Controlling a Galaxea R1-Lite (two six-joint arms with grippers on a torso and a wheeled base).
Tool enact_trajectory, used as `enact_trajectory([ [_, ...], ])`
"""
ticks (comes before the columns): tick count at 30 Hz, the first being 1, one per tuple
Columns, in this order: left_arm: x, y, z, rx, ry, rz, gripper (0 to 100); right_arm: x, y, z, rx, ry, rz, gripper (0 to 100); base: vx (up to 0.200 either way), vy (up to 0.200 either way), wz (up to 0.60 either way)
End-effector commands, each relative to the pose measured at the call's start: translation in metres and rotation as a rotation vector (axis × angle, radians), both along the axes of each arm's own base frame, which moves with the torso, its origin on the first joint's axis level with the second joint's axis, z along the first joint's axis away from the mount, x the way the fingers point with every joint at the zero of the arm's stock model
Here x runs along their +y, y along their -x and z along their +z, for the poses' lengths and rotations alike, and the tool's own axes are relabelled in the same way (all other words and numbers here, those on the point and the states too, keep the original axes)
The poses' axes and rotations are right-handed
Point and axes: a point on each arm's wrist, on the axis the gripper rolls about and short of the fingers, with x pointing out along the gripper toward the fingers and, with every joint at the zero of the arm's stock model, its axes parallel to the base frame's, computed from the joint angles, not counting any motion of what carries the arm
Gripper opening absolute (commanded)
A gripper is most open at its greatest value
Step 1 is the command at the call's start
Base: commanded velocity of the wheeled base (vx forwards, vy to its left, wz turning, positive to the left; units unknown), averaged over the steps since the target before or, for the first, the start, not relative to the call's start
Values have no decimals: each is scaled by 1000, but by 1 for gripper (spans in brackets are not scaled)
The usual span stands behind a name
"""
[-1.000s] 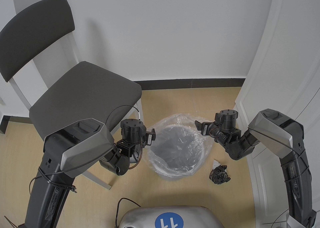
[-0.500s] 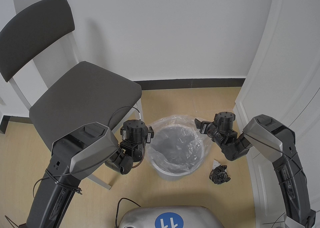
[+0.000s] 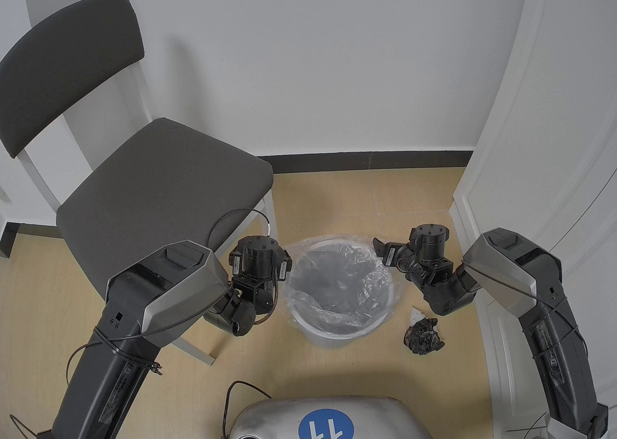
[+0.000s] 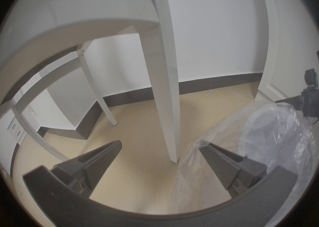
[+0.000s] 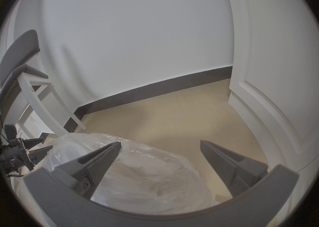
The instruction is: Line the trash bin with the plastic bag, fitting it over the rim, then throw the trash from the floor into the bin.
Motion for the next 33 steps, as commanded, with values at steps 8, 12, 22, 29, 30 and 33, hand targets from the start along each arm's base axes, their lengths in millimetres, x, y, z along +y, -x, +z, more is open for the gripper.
enact_trajectory([
  [8,7,12,-10,109,-53,3,100,-4,3,-7,70,26,-5,100,0,0,0],
  [12,8,13,-11,123,-58,3,100,-5,3,-11,84,32,-6,100,0,0,0],
  [22,8,13,10,86,-37,6,100,-8,4,17,45,17,-15,100,0,0,0],
  [29,16,40,46,96,-51,-27,100,-14,28,62,104,54,-6,100,0,0,0],
  [30,17,42,49,100,-54,-33,100,-15,33,68,126,62,-4,100,0,0,0],
  [33,20,50,56,107,-73,-46,100,-15,42,85,142,67,1,100,0,0,0],
])
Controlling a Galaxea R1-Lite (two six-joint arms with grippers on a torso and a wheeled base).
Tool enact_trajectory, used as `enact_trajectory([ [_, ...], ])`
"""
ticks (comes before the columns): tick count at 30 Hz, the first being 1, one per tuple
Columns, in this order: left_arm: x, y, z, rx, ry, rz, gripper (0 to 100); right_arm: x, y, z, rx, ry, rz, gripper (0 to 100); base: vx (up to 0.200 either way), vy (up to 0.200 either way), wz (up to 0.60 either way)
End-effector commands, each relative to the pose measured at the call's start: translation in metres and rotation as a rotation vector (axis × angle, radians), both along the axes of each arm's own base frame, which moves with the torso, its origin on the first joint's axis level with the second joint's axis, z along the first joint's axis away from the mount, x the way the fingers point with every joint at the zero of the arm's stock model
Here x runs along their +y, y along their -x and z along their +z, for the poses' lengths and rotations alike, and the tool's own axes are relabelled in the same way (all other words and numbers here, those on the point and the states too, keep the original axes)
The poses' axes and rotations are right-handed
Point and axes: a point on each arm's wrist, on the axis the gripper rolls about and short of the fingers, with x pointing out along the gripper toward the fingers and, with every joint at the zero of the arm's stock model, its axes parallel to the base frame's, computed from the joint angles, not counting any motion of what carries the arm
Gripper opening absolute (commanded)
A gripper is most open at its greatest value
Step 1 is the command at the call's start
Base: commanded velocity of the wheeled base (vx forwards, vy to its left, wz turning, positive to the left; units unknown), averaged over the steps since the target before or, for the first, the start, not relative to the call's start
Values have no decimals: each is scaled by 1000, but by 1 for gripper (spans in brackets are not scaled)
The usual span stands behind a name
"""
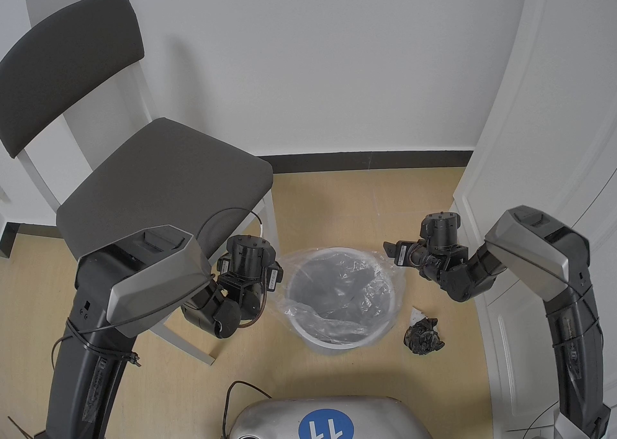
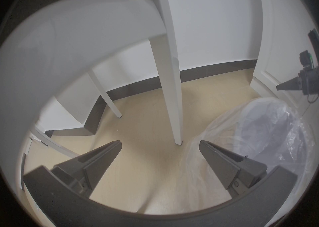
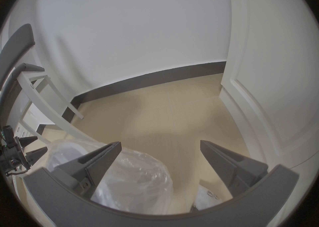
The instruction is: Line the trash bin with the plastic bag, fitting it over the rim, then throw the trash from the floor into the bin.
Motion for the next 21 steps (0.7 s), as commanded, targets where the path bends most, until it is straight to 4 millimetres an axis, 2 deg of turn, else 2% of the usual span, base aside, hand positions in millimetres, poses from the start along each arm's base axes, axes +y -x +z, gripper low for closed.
enact_trajectory([
  [1,4,18,33,-13,-11,-36,100,-2,21,51,-12,3,11,100,0,0,0],
  [6,-1,29,35,9,-22,-103,100,-4,29,61,-14,0,22,100,0,0,0],
  [11,-3,36,40,13,-23,-122,100,-4,31,59,-4,21,31,100,-200,0,0],
  [21,-4,35,45,-26,4,-123,100,21,46,50,19,25,92,100,-200,0,0],
])
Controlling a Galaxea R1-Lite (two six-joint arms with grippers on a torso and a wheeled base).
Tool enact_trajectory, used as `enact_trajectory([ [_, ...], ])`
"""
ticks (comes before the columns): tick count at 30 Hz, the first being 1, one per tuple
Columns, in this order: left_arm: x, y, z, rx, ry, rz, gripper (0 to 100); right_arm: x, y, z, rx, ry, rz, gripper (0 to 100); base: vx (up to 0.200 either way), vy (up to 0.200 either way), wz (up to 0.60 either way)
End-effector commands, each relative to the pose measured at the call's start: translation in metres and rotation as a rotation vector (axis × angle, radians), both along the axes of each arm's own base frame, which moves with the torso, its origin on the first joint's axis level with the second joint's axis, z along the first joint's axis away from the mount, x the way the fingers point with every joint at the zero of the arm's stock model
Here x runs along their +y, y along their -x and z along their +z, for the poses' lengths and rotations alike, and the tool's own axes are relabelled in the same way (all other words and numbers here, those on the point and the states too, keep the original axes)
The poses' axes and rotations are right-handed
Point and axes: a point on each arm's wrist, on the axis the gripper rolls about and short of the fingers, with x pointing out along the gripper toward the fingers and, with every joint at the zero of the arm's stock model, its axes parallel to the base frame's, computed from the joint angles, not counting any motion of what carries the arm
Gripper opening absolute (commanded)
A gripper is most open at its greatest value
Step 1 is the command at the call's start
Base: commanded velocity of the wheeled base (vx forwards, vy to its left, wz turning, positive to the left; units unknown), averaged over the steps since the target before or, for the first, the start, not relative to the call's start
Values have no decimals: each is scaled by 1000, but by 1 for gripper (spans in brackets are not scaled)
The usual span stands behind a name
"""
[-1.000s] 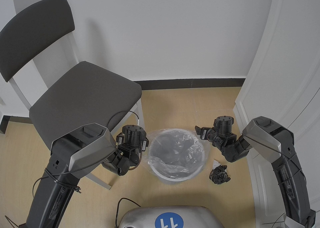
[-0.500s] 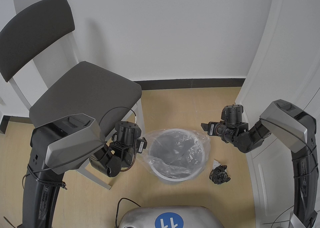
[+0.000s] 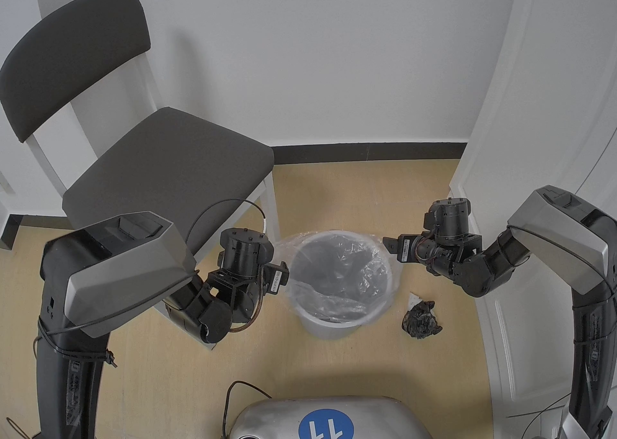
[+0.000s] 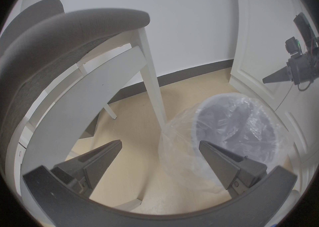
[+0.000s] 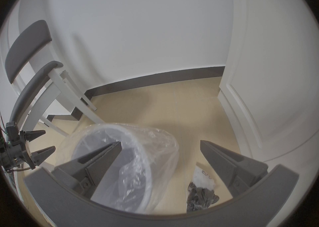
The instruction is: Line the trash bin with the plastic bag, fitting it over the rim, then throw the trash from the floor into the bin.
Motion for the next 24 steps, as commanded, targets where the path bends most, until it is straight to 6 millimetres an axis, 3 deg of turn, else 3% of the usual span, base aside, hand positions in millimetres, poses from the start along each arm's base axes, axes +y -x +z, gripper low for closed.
enact_trajectory([
  [1,-1,-2,7,-61,38,-1,100,16,7,-2,7,-8,35,100,0,0,0],
  [8,-7,-1,12,-139,70,-15,100,51,12,-34,-26,-47,84,100,0,0,0],
  [18,-8,-2,15,-150,77,-16,100,61,30,-62,86,21,129,100,0,0,0],
  [24,-7,-3,16,-155,81,-14,100,65,46,-66,123,58,168,100,0,0,0],
])
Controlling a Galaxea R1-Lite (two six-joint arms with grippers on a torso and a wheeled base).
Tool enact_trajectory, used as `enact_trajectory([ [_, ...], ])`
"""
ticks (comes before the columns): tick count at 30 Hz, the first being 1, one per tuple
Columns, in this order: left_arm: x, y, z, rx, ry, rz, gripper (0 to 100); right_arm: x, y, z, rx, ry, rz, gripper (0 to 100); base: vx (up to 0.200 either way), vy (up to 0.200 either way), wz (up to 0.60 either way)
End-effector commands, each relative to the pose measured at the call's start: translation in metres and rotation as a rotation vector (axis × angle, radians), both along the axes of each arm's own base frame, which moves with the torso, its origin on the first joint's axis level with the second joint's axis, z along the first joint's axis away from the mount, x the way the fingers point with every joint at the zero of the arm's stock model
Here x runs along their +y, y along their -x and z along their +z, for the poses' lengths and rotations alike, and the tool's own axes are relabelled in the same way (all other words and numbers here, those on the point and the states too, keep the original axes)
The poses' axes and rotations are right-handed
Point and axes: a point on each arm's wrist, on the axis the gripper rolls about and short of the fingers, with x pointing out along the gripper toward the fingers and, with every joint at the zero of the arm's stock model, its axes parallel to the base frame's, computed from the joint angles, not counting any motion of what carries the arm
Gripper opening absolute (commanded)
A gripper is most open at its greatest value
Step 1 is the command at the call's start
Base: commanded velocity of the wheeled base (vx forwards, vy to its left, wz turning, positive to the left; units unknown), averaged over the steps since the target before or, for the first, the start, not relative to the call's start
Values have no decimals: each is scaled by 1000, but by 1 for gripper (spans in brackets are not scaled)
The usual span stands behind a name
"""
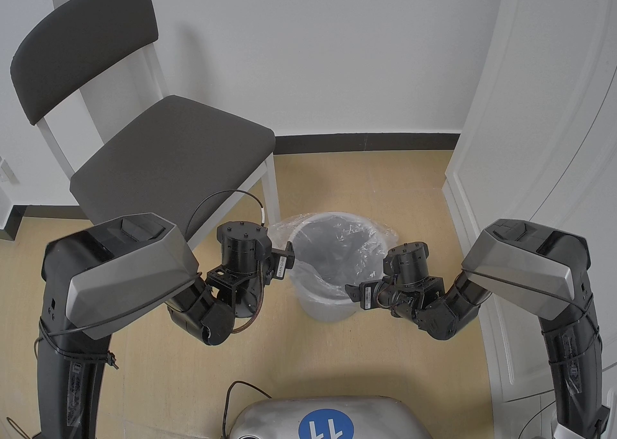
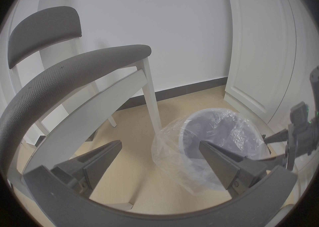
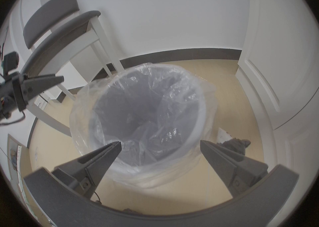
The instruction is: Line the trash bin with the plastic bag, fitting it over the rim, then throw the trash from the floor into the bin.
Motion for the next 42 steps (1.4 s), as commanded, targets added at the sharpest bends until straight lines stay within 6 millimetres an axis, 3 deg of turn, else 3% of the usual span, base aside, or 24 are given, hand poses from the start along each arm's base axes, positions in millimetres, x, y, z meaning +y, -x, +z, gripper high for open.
enact_trajectory([
  [1,0,0,1,-2,1,1,100,4,11,-4,26,15,26,100,0,0,0],
  [14,-3,-6,-8,-3,7,-1,100,14,31,-26,92,86,95,100,0,0,0],
  [18,-5,-9,-18,7,2,-1,100,16,27,-41,109,98,97,100,0,0,0],
  [26,-13,-22,-39,2,12,1,100,16,12,-37,206,117,46,100,0,0,0],
  [32,-15,-30,-52,4,21,8,100,17,13,-36,223,112,40,100,0,0,0],
  [42,3,-42,-61,45,-3,56,100,20,20,-38,232,121,53,100,0,0,0],
])
